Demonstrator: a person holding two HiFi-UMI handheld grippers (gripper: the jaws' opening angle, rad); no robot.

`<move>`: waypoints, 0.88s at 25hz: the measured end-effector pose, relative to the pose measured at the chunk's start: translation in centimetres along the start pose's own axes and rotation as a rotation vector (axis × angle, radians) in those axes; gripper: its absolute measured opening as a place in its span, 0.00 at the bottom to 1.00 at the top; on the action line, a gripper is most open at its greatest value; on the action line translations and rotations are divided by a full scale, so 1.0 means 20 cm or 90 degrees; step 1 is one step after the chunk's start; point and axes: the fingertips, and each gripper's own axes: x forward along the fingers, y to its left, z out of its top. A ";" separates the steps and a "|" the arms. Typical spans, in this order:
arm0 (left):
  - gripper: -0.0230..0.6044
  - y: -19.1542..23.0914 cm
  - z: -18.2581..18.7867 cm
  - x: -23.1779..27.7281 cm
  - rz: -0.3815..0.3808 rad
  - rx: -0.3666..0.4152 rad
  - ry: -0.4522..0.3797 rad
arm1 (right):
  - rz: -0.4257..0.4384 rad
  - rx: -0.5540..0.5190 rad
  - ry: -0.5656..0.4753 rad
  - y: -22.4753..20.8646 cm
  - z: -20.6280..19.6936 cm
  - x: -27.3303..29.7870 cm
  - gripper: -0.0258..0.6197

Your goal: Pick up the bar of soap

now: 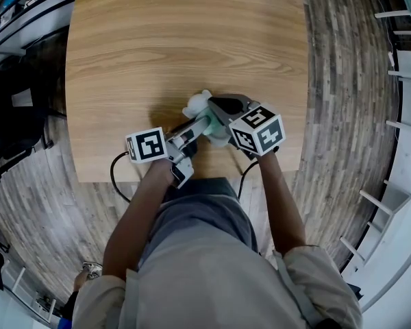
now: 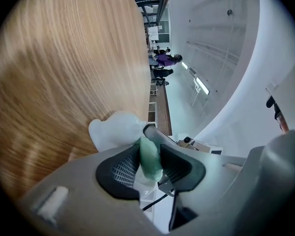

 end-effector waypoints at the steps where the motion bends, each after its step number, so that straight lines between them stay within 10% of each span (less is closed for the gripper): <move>1: 0.24 0.00 0.00 0.00 0.001 0.003 0.000 | -0.001 -0.002 -0.001 0.00 0.00 0.00 0.04; 22: 0.24 -0.12 0.06 -0.08 0.011 0.117 -0.032 | -0.041 -0.055 -0.053 0.06 0.07 -0.11 0.04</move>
